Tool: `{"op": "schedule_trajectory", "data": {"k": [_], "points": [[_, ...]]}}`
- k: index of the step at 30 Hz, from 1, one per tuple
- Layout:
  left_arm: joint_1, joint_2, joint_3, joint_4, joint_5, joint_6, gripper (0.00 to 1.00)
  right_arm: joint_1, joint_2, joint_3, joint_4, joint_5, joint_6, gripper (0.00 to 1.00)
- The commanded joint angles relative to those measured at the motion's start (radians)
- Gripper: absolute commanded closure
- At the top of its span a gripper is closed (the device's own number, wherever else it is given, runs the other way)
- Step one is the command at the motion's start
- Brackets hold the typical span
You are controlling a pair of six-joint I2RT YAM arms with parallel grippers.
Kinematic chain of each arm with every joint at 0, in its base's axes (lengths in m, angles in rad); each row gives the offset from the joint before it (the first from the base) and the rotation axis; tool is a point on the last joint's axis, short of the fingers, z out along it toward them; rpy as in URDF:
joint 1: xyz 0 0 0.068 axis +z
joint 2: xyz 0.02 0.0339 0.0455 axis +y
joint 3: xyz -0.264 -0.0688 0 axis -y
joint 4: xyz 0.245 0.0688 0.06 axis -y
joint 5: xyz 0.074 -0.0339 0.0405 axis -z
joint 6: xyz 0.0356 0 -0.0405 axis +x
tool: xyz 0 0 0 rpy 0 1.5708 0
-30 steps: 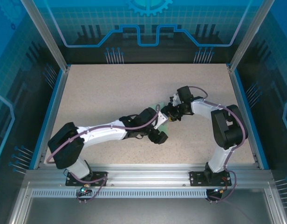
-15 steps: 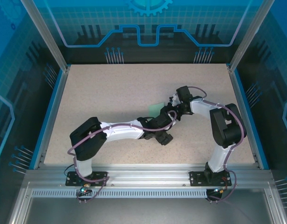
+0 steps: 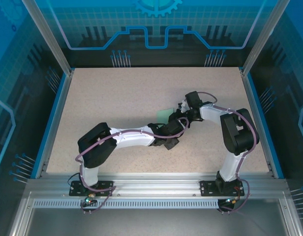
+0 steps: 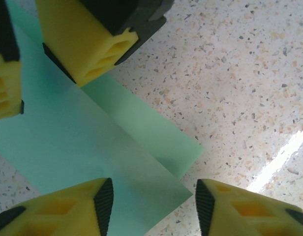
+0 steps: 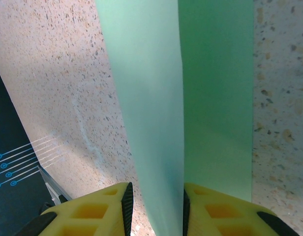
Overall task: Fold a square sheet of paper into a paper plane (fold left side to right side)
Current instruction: Fold the triangle a second time at the center of the table.
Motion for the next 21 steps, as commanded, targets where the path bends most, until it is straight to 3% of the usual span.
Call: {"op": "schedule_trajectory", "data": {"k": [1,8,21], "points": [[0.001,-0.016,0.013,-0.008,-0.015,0.002,0.6,0.011,0.013,0.029,-0.03,0.0,0.001,0.67],[0.032,-0.066,-0.031,0.028,0.059,-0.029,0.82,0.011,0.01,0.033,-0.042,0.009,-0.008,0.68],[0.172,-0.152,-0.155,0.185,0.431,-0.143,0.95,-0.011,-0.098,0.018,0.0,0.089,-0.046,0.65]]}}
